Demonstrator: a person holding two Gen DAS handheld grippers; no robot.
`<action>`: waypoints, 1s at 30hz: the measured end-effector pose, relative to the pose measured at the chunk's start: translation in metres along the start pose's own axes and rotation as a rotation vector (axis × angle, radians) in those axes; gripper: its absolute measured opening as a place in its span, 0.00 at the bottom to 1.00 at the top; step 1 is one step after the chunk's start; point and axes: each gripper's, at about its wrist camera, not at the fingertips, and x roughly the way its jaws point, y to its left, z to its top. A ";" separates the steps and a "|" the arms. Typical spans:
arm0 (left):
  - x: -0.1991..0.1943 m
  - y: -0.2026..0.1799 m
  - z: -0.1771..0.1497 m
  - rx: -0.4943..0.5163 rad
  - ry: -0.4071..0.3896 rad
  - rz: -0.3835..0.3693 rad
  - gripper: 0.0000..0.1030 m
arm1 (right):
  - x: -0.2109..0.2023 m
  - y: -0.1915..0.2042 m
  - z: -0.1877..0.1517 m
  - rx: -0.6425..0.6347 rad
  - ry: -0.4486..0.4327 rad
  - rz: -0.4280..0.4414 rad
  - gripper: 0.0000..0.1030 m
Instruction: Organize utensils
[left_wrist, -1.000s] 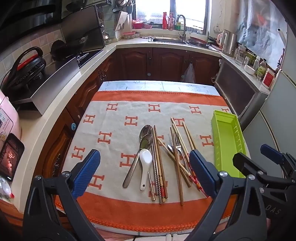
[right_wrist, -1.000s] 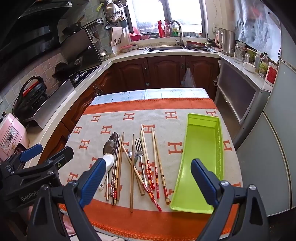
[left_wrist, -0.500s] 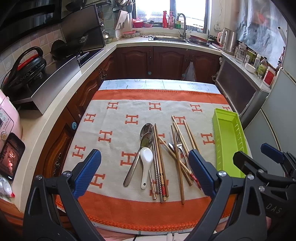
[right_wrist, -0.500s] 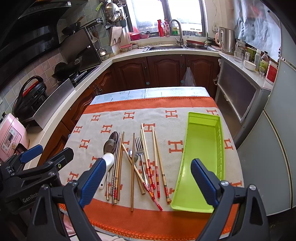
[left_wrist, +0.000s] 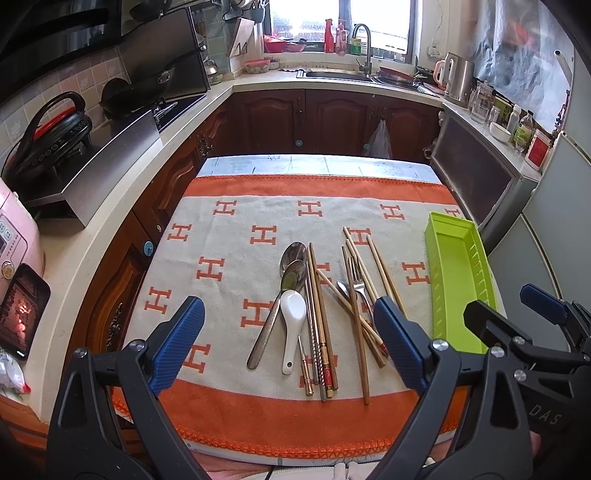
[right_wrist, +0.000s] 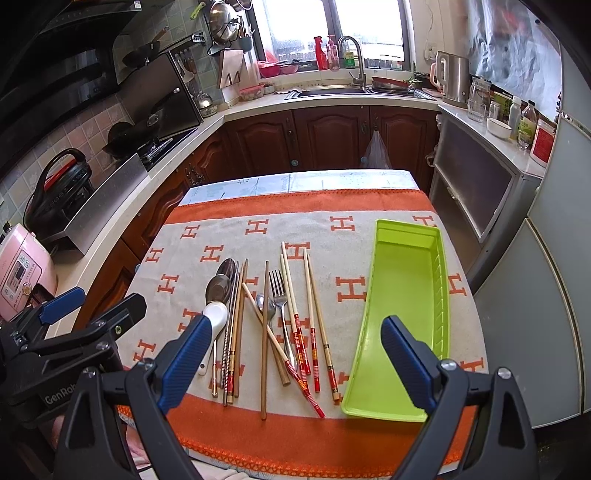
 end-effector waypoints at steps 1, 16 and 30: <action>0.000 0.000 0.000 0.001 0.000 0.001 0.89 | 0.000 0.000 0.000 0.000 0.001 0.000 0.91; 0.001 0.003 0.001 0.003 0.007 0.010 0.89 | 0.003 0.002 -0.002 -0.002 0.006 0.000 0.91; 0.003 0.006 -0.001 0.001 0.017 0.011 0.89 | 0.004 0.003 -0.003 -0.003 0.010 -0.001 0.91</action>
